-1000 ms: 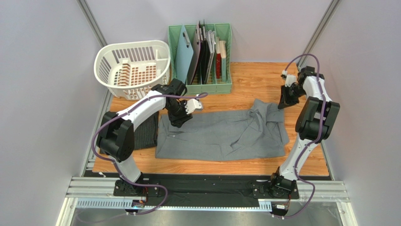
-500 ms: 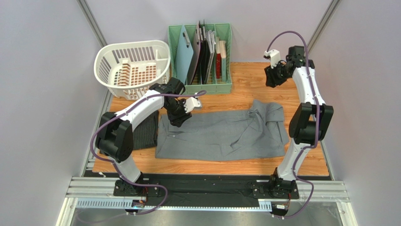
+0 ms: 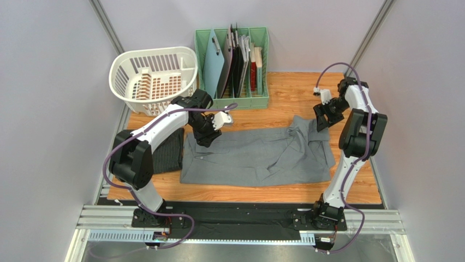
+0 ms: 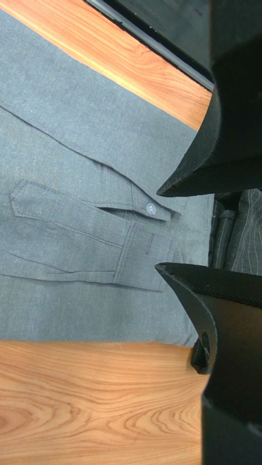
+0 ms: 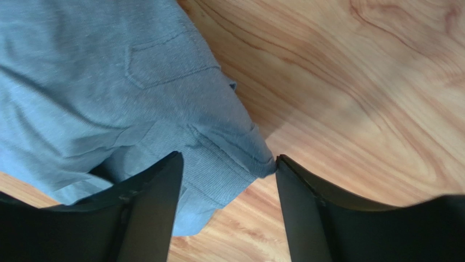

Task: Fold and stack the long sleeve shirts
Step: Fold the shirt

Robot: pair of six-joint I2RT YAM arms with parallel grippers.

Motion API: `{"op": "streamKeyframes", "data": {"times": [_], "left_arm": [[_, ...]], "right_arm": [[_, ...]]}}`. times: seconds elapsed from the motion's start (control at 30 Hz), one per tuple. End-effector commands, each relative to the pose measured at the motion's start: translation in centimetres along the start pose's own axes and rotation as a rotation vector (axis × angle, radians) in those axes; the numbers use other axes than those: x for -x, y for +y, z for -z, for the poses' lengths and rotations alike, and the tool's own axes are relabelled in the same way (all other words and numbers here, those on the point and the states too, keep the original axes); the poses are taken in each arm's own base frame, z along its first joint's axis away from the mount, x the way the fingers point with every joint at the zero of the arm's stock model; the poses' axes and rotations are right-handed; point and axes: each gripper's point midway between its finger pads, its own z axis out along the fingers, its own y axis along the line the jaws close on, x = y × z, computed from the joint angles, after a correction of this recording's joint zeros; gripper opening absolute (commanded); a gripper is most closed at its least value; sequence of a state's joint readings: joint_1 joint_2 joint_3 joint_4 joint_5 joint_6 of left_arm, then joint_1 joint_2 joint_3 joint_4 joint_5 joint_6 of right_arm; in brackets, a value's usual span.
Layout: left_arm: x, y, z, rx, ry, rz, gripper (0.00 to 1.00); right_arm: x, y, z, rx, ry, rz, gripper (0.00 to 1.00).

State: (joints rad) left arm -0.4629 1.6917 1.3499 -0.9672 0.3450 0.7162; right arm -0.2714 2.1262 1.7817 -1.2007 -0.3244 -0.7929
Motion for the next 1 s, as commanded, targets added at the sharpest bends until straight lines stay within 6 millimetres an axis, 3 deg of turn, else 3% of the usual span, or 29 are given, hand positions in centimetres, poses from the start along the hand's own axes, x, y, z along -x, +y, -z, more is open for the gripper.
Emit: {"op": "streamKeyframes", "data": {"times": [0.0,0.07,0.17,0.37,0.47,0.5,0.53,0.63,0.73,0.83,0.93,0.97], "left_arm": [[1.0,0.0,1.7,0.017,-0.047,-0.020,0.54],[0.9,0.1,1.8,0.019,-0.039,-0.020,0.54],[0.7,0.3,2.2,0.032,-0.040,-0.019,0.54],[1.1,0.2,2.6,0.032,-0.054,-0.011,0.54],[1.8,0.3,3.0,0.032,-0.084,0.007,0.53],[2.2,0.4,3.4,0.035,-0.105,0.031,0.53],[2.8,0.3,3.6,0.024,-0.141,0.041,0.53],[3.9,0.4,4.8,0.046,-0.208,0.057,0.53],[4.9,0.7,6.2,0.103,-0.262,0.036,0.56],[5.6,1.0,7.5,0.147,-0.297,0.019,0.57],[6.5,0.9,8.7,0.172,-0.348,-0.006,0.58],[6.7,0.7,9.0,0.175,-0.365,-0.008,0.58]], "right_arm": [[1.4,-1.6,-0.8,-0.037,-0.008,0.026,0.46],[3.2,-2.2,-0.3,-0.045,-0.056,0.014,0.26],[5.7,-1.6,1.6,-0.053,-0.142,0.057,0.18],[9.6,1.0,4.3,-0.093,-0.284,0.272,0.15],[12.0,2.8,5.9,-0.130,-0.403,0.384,0.00],[12.2,4.1,6.3,-0.134,-0.437,0.413,0.00],[14.1,4.5,7.2,-0.165,-0.522,0.467,0.00],[16.3,7.5,9.3,-0.207,-0.632,0.577,0.00],[17.1,10.9,10.5,-0.213,-0.685,0.682,0.01],[17.3,14.1,10.2,-0.187,-0.704,0.803,0.02],[16.5,17.7,9.8,-0.148,-0.729,0.941,0.02],[15.2,18.9,9.3,-0.130,-0.732,0.983,0.02]]}}
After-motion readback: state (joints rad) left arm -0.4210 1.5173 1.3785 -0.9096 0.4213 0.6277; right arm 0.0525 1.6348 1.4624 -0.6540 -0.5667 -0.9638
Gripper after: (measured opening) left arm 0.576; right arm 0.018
